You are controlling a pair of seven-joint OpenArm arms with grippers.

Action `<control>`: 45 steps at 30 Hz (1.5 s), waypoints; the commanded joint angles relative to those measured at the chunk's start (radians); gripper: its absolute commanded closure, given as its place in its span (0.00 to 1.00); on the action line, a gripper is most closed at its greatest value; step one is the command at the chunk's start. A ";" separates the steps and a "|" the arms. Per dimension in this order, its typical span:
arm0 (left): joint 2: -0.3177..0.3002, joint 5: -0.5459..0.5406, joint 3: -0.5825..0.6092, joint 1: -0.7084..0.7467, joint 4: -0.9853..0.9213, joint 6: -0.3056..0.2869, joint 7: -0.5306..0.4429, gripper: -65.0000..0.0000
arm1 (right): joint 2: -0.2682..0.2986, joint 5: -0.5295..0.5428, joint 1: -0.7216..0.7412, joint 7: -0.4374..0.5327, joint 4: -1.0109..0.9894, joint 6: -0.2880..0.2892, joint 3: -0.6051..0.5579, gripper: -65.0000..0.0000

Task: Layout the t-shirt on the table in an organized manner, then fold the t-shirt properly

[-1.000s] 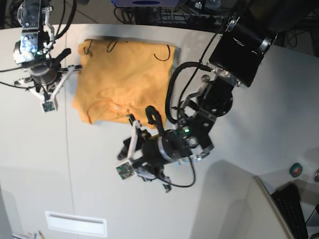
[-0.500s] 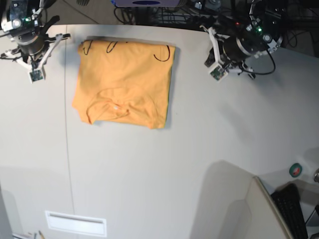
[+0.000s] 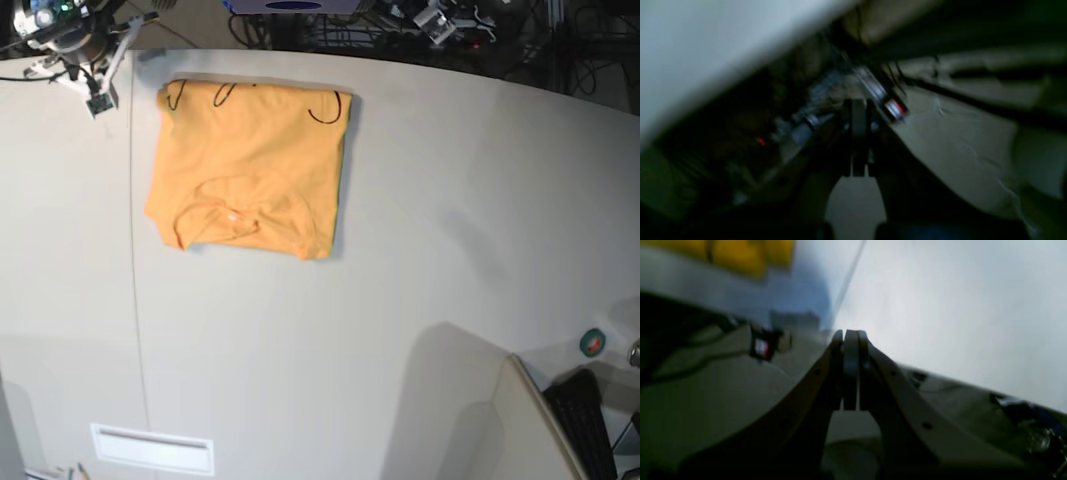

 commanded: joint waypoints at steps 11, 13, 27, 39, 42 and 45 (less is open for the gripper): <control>0.002 -0.010 0.078 -0.023 -0.330 0.008 -0.025 1.00 | 0.045 0.100 0.001 -0.038 -0.469 0.200 -0.009 1.00; 0.003 -0.010 0.112 -0.076 -0.430 0.048 -0.027 1.00 | 0.045 0.083 0.038 0.046 -0.594 0.198 -0.009 1.00; 0.203 -0.013 0.328 -0.547 -1.545 0.242 -0.601 1.00 | 0.131 -0.153 0.437 0.821 -1.748 0.189 -0.011 1.00; 0.257 -0.020 0.319 -0.578 -1.662 0.244 -0.851 1.00 | 0.064 -0.368 0.451 1.079 -1.805 -0.145 -0.008 1.00; 0.255 -0.020 0.317 -0.593 -1.662 0.244 -0.851 1.00 | 0.062 -0.372 0.449 1.079 -1.805 -0.145 -0.005 1.00; 0.257 -0.020 0.317 -0.601 -1.662 0.244 -0.851 1.00 | 0.058 -0.372 0.449 1.079 -1.805 -0.145 0.000 1.00</control>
